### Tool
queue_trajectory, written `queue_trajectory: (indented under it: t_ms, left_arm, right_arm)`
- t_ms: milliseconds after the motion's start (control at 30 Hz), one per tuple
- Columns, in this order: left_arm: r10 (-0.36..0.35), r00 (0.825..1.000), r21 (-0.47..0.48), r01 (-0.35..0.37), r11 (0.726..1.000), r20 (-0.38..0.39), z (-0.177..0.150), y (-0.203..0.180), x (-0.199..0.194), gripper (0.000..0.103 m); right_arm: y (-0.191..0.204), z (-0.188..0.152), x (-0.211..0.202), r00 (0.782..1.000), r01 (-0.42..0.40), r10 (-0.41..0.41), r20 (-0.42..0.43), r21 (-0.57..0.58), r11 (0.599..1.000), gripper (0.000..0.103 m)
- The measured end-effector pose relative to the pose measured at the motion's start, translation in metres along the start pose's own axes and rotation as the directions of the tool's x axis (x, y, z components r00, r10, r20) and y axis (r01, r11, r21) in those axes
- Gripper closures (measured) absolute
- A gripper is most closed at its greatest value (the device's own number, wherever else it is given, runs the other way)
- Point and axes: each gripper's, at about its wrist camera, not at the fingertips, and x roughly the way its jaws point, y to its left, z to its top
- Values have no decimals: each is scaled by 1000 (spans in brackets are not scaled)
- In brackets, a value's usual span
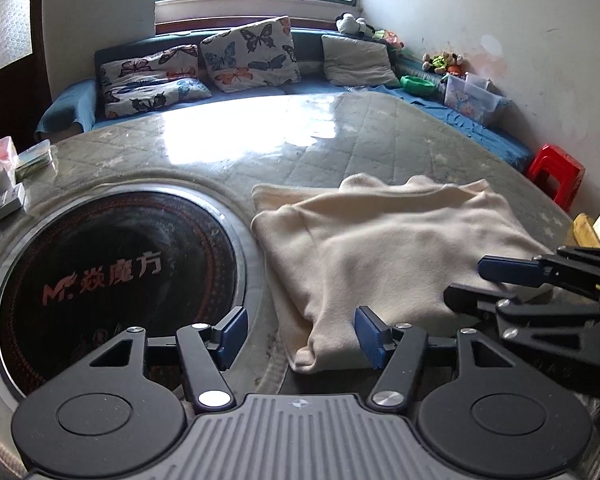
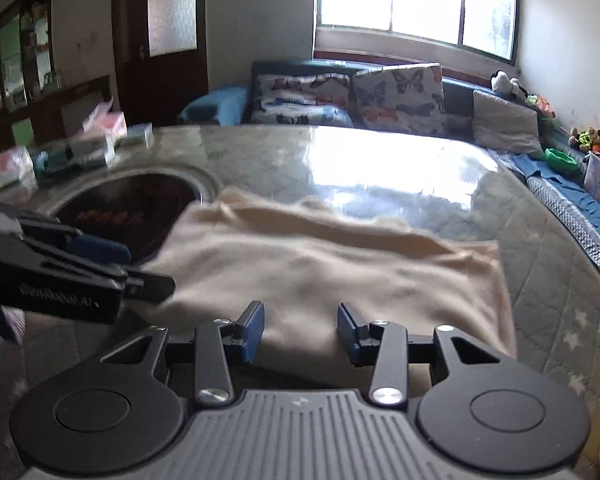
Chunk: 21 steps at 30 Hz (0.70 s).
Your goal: Fold clothes
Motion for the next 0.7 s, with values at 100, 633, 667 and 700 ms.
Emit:
queue_trajectory:
  t_ms: [100,633,667,700]
  left_arm:
    - [-3,1000,-7,3,1000,4,-1,2,-4,39]
    - [-14,1000,-12,14,1000,4,-13,3,-20,34]
    - [-15,1000,-15,15,1000,5,-13,4,-21,33]
    - [-15,1000,-18,15,1000,7,-14,4,-22,33]
  right_arm:
    - [0,-2,-6,1000,4,-4,17,7,1000,60]
    - [-37,-12,-31,995,83,-88,42,110,991,47]
    - [-41,-12,-31,994,92,-98,42,120,988,43]
    - [-45,-13,-29,994,98,-103,36,129,987,42]
